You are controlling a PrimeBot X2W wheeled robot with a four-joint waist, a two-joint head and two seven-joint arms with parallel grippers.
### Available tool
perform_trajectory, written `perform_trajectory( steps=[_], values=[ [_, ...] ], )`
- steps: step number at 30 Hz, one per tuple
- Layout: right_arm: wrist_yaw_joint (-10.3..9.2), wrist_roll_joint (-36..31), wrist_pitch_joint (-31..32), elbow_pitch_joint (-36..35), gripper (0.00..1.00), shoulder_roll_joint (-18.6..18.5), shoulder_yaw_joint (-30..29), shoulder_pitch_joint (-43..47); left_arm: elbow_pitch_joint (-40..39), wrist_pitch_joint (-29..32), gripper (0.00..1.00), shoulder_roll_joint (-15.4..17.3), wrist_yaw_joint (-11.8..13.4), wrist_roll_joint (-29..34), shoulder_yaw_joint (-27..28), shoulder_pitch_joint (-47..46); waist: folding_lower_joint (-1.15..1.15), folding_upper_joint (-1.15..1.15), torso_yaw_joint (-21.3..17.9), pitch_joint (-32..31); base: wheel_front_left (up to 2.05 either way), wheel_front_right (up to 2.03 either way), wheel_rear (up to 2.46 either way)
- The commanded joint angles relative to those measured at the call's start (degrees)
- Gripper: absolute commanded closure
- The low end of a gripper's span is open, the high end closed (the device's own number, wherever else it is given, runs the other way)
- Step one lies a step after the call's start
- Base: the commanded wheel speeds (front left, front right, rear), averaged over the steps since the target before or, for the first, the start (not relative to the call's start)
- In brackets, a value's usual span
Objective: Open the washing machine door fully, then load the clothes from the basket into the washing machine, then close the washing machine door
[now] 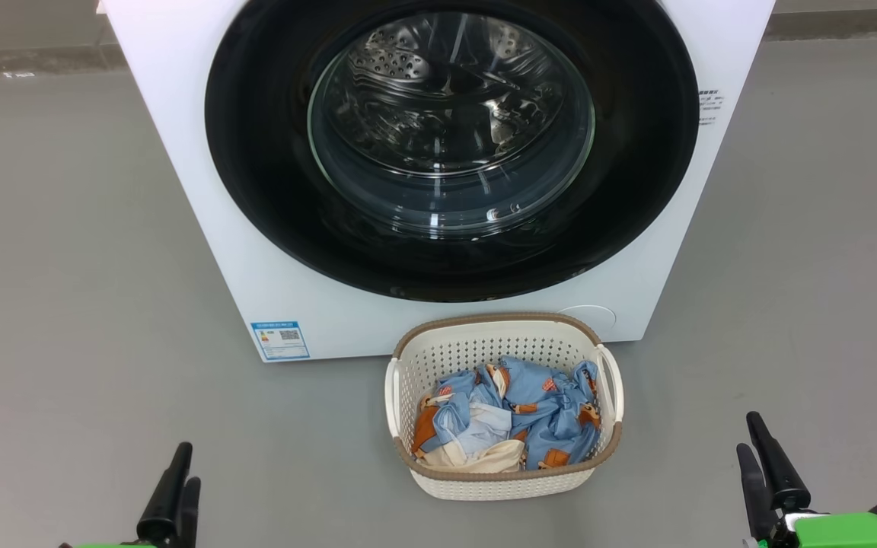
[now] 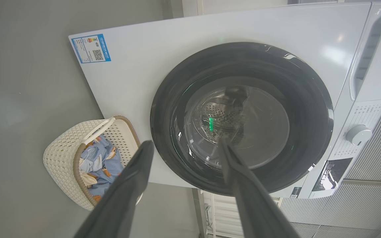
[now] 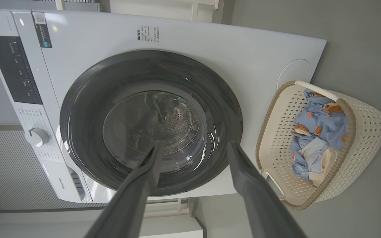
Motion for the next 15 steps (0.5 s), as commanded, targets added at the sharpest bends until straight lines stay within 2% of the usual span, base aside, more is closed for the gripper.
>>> perform_trajectory(
  steps=[1,15],
  values=[
    [0.02,-1.31,-0.50,-1.81,0.00,-0.50,0.48,-1.03,-1.98,-0.46,0.00,1.34,-0.08,1.05,0.17,-1.49,-0.01,0.00,0.03,0.00,0.00,0.00,0.00],
    [0.03,-11.80,-2.85,-2.62,0.00,-1.03,2.09,-0.76,-3.80,-2.81,0.00,2.03,-0.10,11.01,-1.05,-1.04,-0.01,0.00,0.25,0.06,0.00,0.00,0.00]
  ],
)
